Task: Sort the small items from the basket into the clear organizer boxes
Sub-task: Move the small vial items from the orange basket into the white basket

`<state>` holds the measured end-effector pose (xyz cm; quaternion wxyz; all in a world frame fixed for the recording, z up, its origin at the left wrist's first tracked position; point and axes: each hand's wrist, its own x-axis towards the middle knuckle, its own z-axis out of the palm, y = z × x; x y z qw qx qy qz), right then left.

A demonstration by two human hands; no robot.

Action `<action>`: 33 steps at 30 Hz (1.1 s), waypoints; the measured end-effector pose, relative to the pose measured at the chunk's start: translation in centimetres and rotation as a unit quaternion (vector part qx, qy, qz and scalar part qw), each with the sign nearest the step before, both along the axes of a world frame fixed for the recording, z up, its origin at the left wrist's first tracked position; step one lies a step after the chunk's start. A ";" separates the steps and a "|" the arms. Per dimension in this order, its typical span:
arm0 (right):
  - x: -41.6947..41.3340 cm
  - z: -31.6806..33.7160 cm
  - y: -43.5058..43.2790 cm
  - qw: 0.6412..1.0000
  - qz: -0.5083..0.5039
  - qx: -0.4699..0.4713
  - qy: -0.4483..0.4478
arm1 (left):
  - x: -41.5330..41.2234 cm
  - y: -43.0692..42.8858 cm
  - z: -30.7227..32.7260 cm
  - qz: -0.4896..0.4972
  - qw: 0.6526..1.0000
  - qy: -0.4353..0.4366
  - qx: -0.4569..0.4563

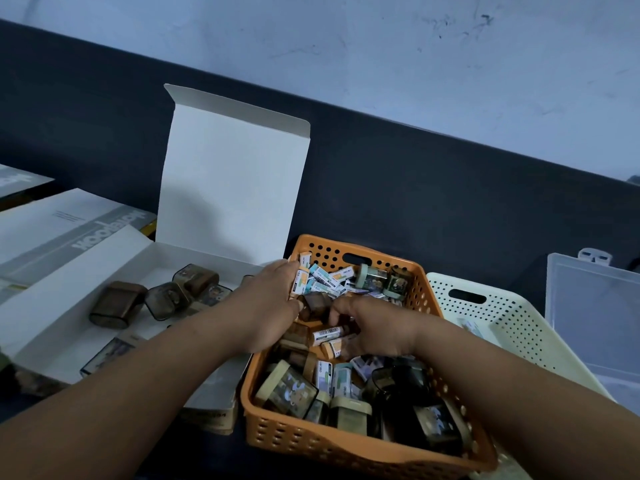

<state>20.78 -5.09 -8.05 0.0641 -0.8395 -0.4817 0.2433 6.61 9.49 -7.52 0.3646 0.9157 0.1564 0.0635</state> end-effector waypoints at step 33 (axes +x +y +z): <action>5.1 1.5 -15.3 0.893 -0.384 0.236 -0.001 | 1.3 -0.6 1.3 -0.005 1.000 -0.019 0.015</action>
